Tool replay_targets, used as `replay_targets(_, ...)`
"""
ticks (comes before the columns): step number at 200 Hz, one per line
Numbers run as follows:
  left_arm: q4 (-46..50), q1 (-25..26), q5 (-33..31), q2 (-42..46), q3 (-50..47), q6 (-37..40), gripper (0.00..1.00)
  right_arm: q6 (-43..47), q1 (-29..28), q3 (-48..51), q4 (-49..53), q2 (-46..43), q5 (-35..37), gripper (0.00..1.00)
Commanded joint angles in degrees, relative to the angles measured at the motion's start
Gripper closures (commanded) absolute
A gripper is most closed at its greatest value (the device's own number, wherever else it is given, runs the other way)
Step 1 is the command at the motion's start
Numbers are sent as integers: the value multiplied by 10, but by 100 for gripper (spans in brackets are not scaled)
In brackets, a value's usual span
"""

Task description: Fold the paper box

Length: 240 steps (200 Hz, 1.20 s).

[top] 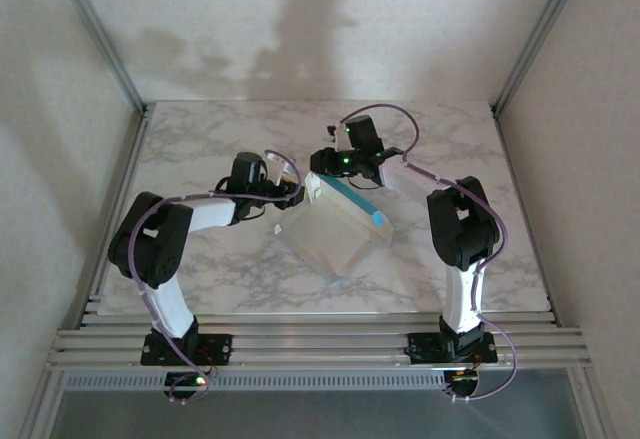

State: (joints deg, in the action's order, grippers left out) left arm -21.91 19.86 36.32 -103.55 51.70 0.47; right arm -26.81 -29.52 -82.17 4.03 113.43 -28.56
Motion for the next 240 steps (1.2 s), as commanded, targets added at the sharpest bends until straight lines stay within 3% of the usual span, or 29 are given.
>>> replay_targets(1, -23, 9, 17, -14, 21, 17, 53, -12, 2, 6, -3, 8, -17, 73)
replay_targets(135, -37, 35, 5, -67, 69, 11, 56, -26, 7, 7, -12, 15, -43, 78)
replay_targets(240, -65, 50, -67, -80, 63, -5, 75, -39, 7, 8, -12, 13, -45, 79)
